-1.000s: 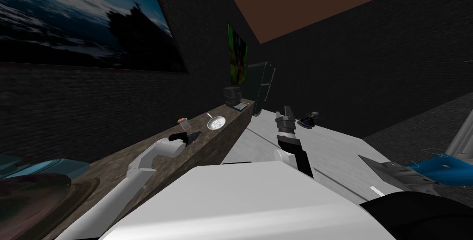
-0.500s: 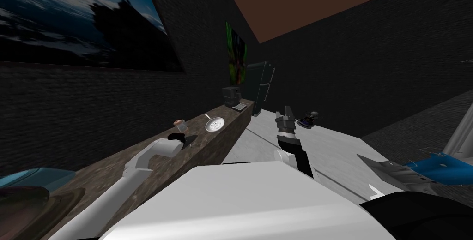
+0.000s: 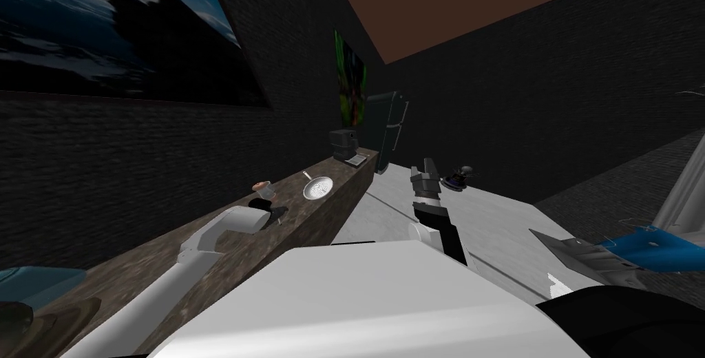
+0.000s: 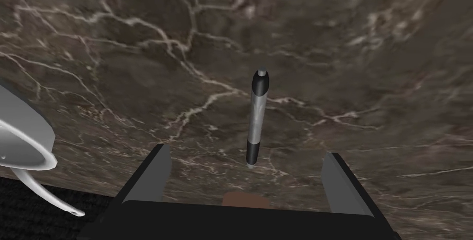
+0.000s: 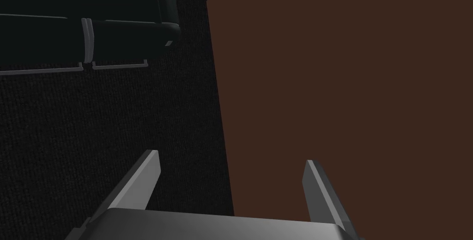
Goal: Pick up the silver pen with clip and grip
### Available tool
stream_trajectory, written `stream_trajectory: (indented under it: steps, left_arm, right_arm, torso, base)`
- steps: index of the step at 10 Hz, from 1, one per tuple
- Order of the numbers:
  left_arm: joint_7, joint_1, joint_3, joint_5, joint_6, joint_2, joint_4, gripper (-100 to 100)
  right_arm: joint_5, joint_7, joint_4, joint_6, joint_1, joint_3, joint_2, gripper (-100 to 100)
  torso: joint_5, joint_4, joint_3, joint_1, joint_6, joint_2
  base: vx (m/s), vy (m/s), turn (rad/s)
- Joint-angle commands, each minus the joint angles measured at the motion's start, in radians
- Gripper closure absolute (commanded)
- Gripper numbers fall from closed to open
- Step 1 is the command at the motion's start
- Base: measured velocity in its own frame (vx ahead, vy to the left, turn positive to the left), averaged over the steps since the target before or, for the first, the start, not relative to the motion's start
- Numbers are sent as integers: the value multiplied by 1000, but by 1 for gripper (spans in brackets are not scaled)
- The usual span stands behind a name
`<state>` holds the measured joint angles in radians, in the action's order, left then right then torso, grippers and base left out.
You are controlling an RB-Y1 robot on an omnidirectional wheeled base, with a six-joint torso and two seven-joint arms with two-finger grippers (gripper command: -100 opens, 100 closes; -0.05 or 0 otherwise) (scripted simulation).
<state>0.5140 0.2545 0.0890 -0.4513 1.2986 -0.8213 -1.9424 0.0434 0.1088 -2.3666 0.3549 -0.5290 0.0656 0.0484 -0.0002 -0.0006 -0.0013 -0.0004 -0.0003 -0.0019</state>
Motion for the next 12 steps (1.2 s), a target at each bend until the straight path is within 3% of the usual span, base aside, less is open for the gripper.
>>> stream_trajectory:
  steps: [1, 2, 3, 6, 7, 11, 12]
  left_arm:
    - [0, 0, 0, 0, 0, 0, 0, -100]
    - [1, 0, 0, 0, 3, 0, 1, 0]
    - [51, -2, 49, -41, -7, 18, 43, -100]
    - [129, -2, 49, -41, -7, 18, 43, -100]
    - [160, -4, 99, -83, -16, 36, 84, -100]
    - [257, -4, 99, -83, -16, 36, 84, -100]
    - [293, -7, 148, -124, -26, 55, 126, -100]
  right_arm:
    - [0, 0, 0, 0, 0, 0, 0, 0]
    - [0, 0, 0, 0, 0, 0, 0, 0]
    - [0, 0, 0, 0, 0, 0, 0, 0]
    - [0, 0, 0, 0, 0, 0, 0, 0]
    - [0, 0, 0, 0, 0, 0, 0, 0]
    - [0, 0, 0, 0, 0, 0, 0, 0]
    - [0, 0, 0, 0, 0, 0, 0, 0]
  torso:
    - [0, 0, 0, 0, 0, 0]
    - [0, 0, 1, 0, 0, 1]
    - [0, 0, 1, 0, 0, 2]
    - [-1, -1, -2, -2, 1, -4]
    - [0, 0, 0, 0, 0, 0]
    - [0, 0, -1, -1, 0, -1]
    - [0, 0, 1, 1, 0, 1]
  base:
    - [14, -5, -2]
    - [0, 0, 0]
    - [143, -62, 382]
    - [84, -40, 45]
    - [89, -26, 339]
    - [65, -32, 47]
    - [98, -54, 336]
